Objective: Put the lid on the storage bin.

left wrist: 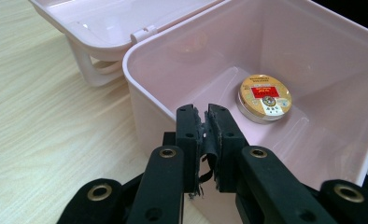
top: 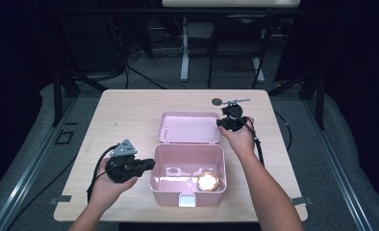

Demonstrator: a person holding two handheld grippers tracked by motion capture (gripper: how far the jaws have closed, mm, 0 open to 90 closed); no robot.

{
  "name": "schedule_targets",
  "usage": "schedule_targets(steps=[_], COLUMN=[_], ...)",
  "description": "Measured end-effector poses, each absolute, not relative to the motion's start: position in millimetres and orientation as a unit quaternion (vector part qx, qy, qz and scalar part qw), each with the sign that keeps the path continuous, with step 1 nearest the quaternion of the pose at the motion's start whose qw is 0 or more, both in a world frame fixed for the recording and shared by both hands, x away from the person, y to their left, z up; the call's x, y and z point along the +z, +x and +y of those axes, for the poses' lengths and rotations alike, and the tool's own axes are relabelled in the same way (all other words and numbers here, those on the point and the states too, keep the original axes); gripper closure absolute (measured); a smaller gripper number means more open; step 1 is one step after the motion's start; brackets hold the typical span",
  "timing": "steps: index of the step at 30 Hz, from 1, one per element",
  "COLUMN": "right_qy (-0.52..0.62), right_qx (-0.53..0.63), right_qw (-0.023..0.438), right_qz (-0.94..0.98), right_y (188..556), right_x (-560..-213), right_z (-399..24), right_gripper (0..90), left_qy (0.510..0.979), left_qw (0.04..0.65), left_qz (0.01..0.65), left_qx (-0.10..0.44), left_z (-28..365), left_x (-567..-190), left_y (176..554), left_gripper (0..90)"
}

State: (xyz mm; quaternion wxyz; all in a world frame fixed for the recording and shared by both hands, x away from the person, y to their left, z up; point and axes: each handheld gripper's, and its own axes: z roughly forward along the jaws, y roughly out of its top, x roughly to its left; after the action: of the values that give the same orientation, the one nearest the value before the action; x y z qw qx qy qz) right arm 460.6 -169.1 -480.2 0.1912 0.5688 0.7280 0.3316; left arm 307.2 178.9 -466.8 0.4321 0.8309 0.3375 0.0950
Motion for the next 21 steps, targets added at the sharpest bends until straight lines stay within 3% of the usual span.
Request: schedule_targets(steps=[10, 21], right_qy=[0.595, 0.617], right_qx=[0.326, 0.324], right_qw=[0.179, 0.149], right_qz=[0.712, 0.702], right_y=[466, 474], right_x=[-484, -489], right_z=[-164, -164], right_gripper=[78.3, 77.7], left_qy=[0.830, 0.830], left_qw=[0.433, 0.433], left_qz=[0.338, 0.338], left_qx=[0.094, 0.094], left_z=[179, 179], left_x=[-467, -467], left_y=[307, 307], left_gripper=[83.5, 83.5])
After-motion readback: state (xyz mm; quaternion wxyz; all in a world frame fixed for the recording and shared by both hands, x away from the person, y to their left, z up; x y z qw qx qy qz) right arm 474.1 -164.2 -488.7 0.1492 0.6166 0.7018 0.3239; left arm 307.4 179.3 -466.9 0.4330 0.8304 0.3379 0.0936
